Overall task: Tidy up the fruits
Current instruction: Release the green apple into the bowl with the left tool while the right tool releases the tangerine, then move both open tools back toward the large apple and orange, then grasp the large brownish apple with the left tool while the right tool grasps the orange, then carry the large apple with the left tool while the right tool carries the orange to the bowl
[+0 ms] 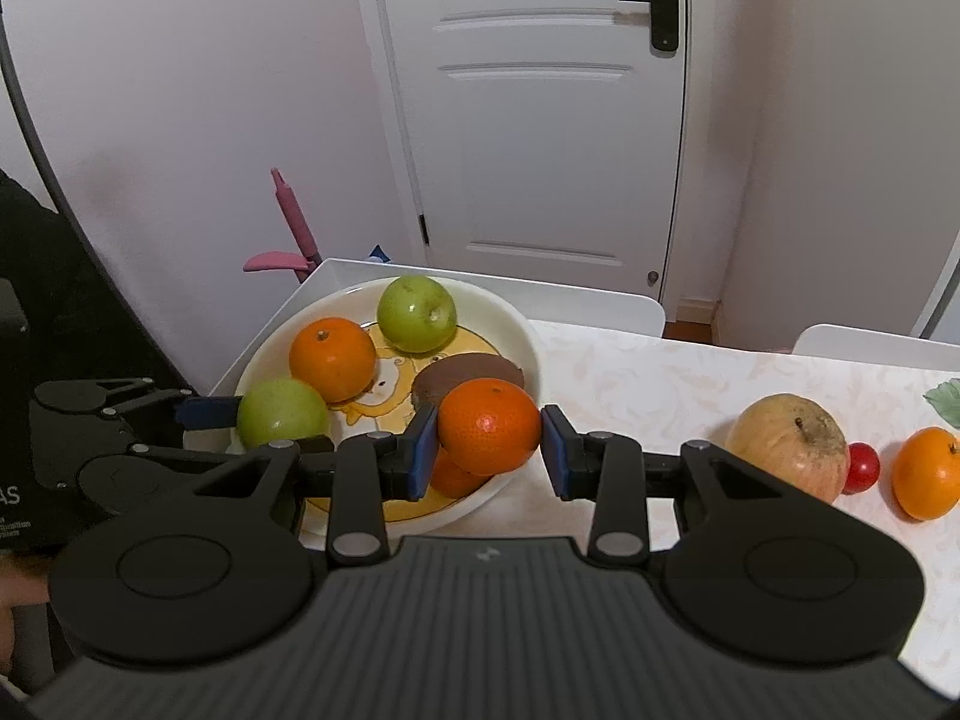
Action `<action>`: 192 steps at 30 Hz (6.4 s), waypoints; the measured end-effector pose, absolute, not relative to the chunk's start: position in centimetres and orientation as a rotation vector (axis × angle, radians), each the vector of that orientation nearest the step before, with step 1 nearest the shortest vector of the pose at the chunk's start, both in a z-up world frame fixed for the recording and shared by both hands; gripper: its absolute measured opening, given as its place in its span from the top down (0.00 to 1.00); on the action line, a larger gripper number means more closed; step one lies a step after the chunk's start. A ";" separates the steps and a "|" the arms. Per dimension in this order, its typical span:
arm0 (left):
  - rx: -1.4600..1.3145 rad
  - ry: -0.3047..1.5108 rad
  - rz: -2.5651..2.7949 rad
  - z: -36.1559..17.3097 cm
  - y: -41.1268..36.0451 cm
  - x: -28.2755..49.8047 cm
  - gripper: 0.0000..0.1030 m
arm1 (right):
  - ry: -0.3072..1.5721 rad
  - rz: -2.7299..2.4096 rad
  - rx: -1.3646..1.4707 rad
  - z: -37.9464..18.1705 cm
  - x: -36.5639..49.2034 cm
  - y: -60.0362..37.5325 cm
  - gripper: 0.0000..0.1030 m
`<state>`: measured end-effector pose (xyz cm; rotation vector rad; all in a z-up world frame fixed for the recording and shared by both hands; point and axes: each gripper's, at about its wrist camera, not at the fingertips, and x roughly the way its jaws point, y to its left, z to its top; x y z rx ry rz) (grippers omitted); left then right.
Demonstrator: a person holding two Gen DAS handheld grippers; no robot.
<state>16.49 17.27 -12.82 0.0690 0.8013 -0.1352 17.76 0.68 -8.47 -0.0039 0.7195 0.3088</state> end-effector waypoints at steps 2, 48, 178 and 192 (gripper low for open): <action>0.064 0.775 -0.132 -12.3 17.4 16.1 0.15 | 0.716 0.303 0.000 -8.3 17.9 0.4 0.50; 0.009 0.706 -0.015 -8.3 19.7 12.6 0.05 | 0.664 0.473 -0.194 -10.5 15.5 2.4 0.16; 0.027 0.615 0.107 -6.3 2.1 10.8 0.23 | 0.619 0.625 -0.164 -6.1 19.1 -15.2 0.26; 0.038 0.656 0.090 -6.8 12.3 12.1 0.23 | 0.639 0.603 -0.141 -5.4 20.0 -4.5 0.26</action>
